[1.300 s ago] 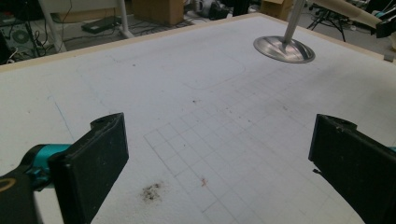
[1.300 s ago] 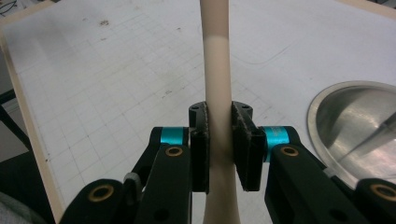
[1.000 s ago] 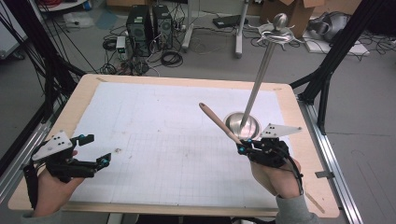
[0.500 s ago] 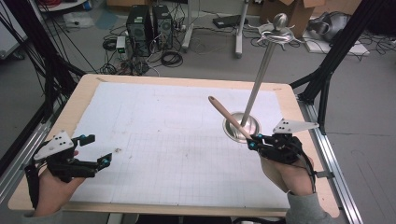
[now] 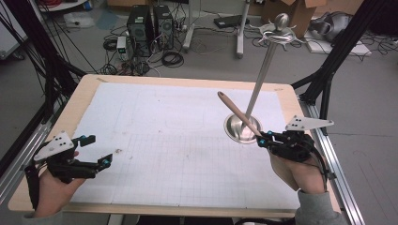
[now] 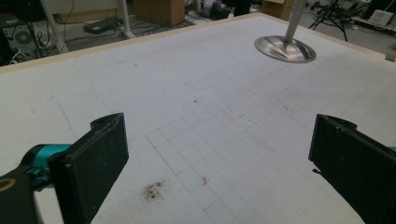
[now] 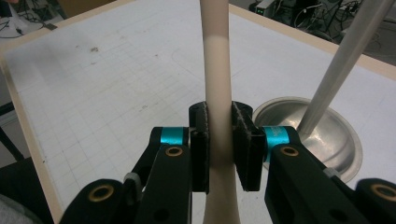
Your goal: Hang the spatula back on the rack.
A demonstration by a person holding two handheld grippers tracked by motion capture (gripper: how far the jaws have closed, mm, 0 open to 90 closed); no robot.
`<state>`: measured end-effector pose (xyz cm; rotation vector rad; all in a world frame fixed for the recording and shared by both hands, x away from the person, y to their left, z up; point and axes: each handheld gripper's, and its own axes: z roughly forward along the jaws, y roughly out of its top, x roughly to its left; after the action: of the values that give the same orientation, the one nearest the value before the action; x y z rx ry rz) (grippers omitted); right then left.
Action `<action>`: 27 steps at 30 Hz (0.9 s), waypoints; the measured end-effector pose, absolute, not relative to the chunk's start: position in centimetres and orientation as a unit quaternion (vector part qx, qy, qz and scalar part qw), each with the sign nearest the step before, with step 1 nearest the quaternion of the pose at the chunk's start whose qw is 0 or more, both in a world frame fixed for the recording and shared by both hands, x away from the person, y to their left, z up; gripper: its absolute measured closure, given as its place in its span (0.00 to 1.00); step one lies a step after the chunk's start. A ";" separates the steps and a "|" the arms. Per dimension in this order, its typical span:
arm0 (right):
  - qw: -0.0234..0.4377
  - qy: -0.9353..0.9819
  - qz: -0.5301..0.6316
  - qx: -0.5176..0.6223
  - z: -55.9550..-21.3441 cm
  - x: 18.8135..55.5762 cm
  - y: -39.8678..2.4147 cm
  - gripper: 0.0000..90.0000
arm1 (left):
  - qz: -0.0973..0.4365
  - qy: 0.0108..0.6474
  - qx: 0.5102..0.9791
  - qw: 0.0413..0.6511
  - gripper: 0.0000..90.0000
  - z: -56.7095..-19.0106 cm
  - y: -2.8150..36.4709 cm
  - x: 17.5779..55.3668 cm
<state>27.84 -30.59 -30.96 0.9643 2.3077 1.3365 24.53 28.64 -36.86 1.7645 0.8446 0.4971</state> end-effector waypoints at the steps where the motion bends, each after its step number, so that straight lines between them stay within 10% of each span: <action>1: 0.152 0.801 0.467 0.342 -30.8 27.8 -30.8 0.88 | 0.208 0.354 0.740 0.533 0.06 -36.9 28.6 24.5; 27: 0.177 0.770 0.498 0.359 -29.5 27.1 -34.9 0.88 | 0.202 0.350 0.731 0.551 0.06 -36.8 28.5 24.7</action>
<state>27.08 -34.90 -29.47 1.0153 2.1781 1.4092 24.74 28.46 -36.82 1.7288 0.8276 0.4778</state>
